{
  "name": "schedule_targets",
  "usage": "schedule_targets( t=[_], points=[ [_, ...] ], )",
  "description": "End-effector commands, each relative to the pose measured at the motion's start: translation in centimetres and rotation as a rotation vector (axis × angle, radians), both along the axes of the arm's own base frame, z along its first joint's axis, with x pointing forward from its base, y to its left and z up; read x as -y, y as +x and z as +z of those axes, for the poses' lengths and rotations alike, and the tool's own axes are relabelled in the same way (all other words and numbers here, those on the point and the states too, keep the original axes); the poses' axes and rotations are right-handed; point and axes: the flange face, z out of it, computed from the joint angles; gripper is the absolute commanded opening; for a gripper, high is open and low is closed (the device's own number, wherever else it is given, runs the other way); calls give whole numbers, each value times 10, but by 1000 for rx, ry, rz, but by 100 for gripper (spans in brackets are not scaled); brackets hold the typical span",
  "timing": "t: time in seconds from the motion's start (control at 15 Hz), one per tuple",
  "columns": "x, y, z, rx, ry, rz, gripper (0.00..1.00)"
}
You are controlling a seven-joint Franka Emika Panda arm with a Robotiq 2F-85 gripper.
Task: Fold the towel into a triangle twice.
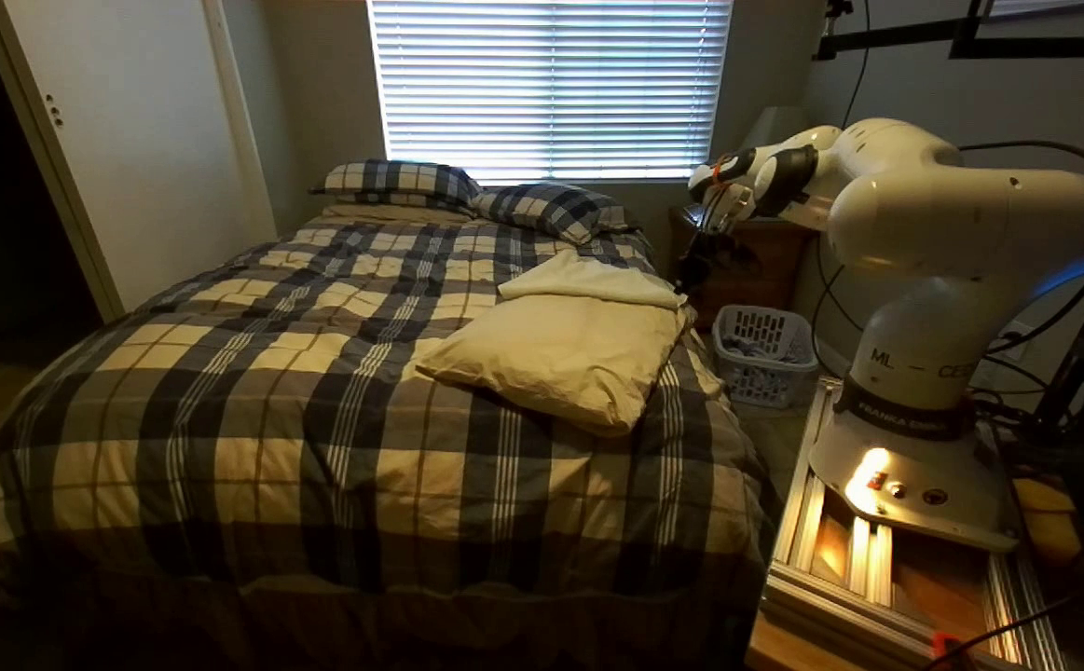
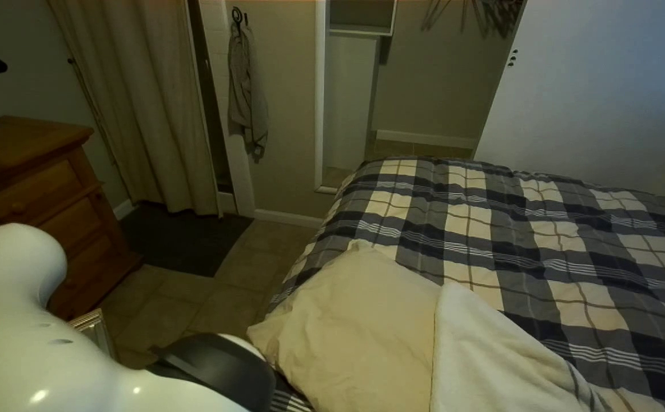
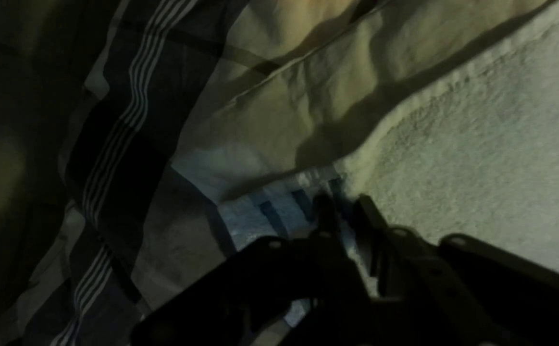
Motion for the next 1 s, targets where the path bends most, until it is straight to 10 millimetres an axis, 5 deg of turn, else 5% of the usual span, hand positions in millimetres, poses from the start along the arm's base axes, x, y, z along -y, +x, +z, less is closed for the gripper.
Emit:
schedule_targets(
  t=[0.0, 0.47, 0.93],
  points=[
    [4, 3, 9, 18, -9, -27, 0],
    [-2, 19, 33, -22, -44, -4, 1],
    [-20, 56, 76, -146, -177, 114, 1]
  ],
)
